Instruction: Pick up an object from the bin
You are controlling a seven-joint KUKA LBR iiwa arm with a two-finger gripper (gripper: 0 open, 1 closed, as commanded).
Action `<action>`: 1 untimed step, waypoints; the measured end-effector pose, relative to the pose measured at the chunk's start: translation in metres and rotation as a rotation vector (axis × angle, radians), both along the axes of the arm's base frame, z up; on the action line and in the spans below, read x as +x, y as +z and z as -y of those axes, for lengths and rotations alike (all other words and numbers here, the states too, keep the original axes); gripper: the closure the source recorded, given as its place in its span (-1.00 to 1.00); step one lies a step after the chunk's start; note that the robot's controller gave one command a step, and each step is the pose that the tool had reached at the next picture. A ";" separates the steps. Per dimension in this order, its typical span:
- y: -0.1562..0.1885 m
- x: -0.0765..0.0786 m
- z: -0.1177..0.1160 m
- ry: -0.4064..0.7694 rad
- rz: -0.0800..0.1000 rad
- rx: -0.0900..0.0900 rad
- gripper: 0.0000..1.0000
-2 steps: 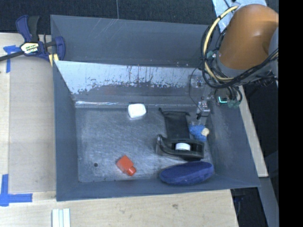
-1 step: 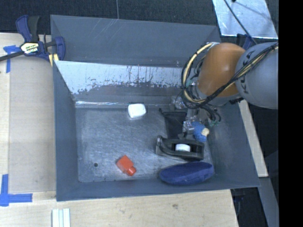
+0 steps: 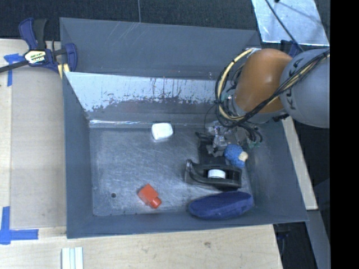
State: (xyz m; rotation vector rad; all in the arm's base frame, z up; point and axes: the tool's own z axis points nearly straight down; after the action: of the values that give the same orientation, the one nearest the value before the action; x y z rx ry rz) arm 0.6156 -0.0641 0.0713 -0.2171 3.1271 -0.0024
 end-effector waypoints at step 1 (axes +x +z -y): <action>0.119 -0.021 -0.010 0.089 0.005 -0.001 1.00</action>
Offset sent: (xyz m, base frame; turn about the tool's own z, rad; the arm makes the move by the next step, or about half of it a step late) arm -0.0239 0.0099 0.1133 -0.0898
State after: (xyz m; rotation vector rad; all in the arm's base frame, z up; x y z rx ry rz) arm 0.5942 -0.0540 0.1904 -0.3558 3.1094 -0.0033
